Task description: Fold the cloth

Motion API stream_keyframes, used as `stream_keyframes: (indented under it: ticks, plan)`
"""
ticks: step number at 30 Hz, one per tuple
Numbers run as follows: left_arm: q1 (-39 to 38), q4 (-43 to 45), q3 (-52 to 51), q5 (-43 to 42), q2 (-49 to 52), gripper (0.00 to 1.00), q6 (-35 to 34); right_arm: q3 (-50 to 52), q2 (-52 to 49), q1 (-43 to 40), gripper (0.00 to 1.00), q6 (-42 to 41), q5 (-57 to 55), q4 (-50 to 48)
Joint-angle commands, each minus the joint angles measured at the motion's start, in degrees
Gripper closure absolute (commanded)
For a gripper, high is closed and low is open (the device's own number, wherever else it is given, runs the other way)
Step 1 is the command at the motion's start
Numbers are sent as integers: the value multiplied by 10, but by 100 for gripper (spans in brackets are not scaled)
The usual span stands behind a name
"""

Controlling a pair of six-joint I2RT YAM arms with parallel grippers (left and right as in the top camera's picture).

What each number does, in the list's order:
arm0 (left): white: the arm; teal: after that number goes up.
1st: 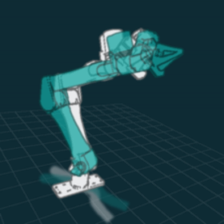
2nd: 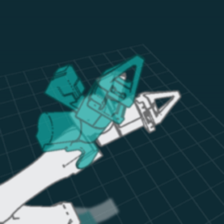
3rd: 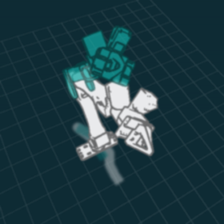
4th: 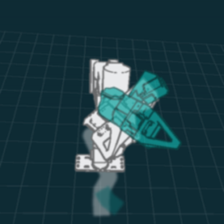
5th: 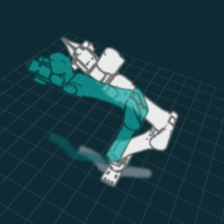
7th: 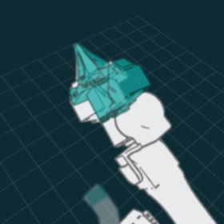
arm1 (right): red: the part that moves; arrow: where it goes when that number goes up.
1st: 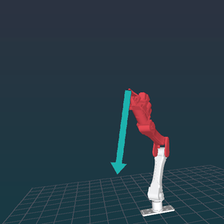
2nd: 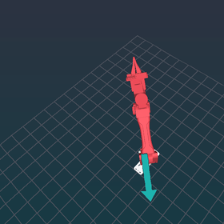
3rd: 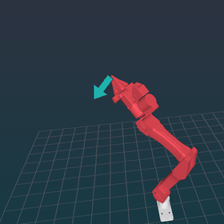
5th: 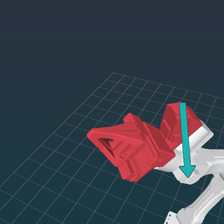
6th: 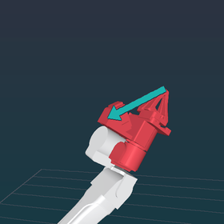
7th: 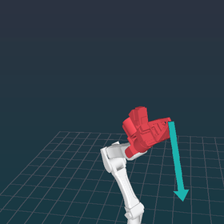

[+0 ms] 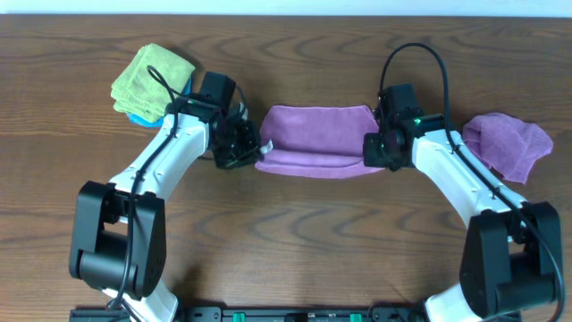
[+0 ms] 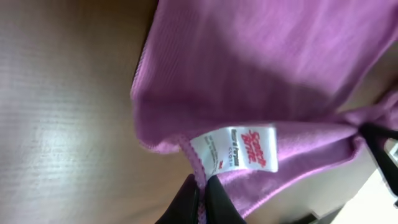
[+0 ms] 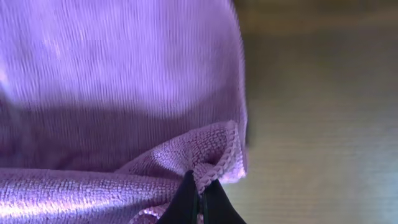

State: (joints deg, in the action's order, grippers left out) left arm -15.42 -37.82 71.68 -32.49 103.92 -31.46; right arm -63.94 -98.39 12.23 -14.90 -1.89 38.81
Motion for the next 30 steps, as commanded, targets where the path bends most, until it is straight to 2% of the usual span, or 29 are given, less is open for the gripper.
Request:
stream_keyframes:
  ticks: [1, 8, 14, 30]
  plan:
    - [4, 37, 1, 31, -8, 94, -40, 0, 10, -2, 98, -9, -49, -32]
    - [3, 129, 1, 91, 3, 94, -76, 0, 5, -2, 98, -7, -78, -151]
    - [4, 173, 1, 105, 30, 94, -89, 0, -19, -2, 98, -2, -78, -223]
    - [4, 275, 1, 125, 122, 94, -105, 0, -127, -2, 99, 41, -104, -325]
